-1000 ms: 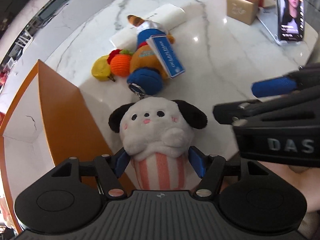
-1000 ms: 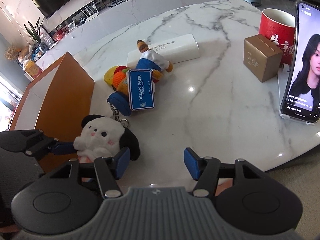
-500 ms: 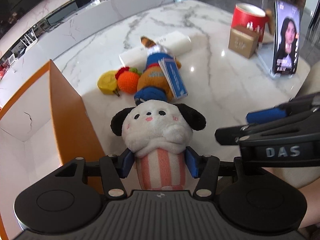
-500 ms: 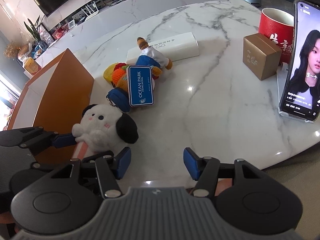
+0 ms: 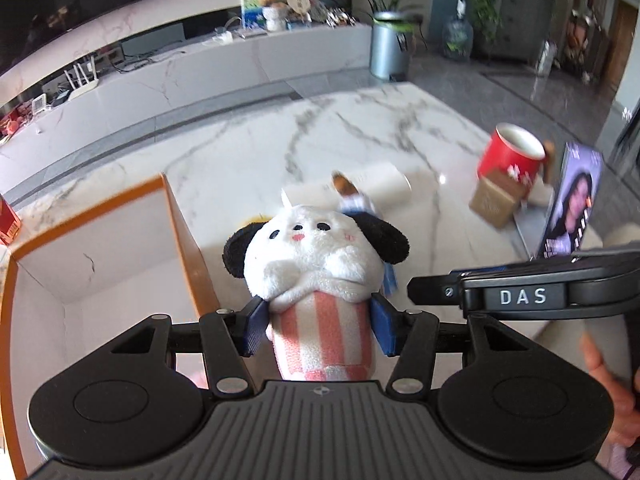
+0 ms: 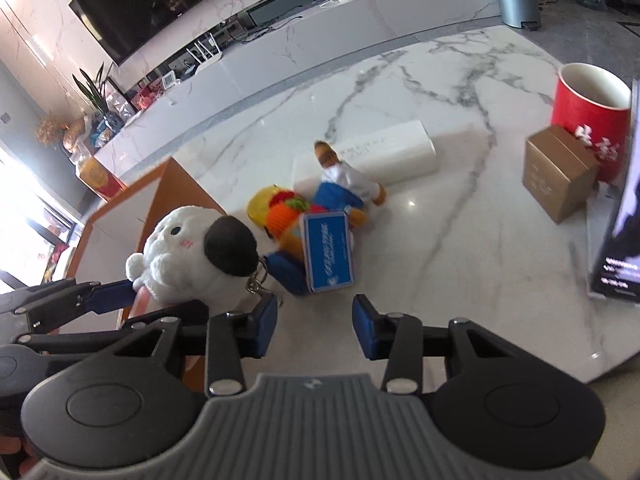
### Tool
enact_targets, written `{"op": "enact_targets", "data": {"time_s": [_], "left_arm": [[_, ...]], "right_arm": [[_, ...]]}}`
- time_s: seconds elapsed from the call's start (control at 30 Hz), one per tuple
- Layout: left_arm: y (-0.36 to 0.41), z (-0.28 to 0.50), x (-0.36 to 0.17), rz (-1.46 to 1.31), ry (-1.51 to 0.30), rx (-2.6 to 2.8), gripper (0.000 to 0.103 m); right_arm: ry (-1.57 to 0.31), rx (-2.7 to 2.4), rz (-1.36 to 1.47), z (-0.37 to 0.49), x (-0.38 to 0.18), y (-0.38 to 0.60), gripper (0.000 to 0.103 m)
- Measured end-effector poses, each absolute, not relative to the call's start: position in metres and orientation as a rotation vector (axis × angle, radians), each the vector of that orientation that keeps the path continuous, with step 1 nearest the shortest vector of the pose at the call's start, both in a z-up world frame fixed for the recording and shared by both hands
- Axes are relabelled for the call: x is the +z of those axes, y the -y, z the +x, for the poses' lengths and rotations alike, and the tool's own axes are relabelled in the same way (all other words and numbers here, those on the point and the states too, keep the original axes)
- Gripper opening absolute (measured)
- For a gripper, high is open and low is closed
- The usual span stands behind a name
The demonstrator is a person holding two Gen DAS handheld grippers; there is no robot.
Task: Organize objects
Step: 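Grasp the duck plush with the right gripper while the left holds the dog plush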
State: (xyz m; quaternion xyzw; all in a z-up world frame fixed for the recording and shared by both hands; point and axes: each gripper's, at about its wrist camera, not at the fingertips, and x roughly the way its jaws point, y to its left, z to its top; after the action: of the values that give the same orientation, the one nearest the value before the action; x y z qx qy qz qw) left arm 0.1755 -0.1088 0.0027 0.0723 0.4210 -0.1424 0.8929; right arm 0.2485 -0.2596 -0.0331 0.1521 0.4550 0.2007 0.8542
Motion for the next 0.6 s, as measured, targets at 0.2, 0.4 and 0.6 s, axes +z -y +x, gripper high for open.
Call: {"op": "enact_targets", "data": {"time_s": [0.2,0.4,0.6], "left_arm": [[0.09,0.2,0.017,0.05,-0.844,-0.29,0.062],[0.079,0.215,0.021,-0.028,-0.83,-0.315,0.062],[0.074,0.222,0.018,-0.041,-0.829,-0.309,0.062]], "right_arm": [[-0.983,0.388,0.444,0.287,-0.046,0.251,0.054],[-1.015,0.344,0.5,0.32,-0.068,0.24,0.062],[-1.047,0.323,0.497,0.338,-0.083,0.234,0.063]]}}
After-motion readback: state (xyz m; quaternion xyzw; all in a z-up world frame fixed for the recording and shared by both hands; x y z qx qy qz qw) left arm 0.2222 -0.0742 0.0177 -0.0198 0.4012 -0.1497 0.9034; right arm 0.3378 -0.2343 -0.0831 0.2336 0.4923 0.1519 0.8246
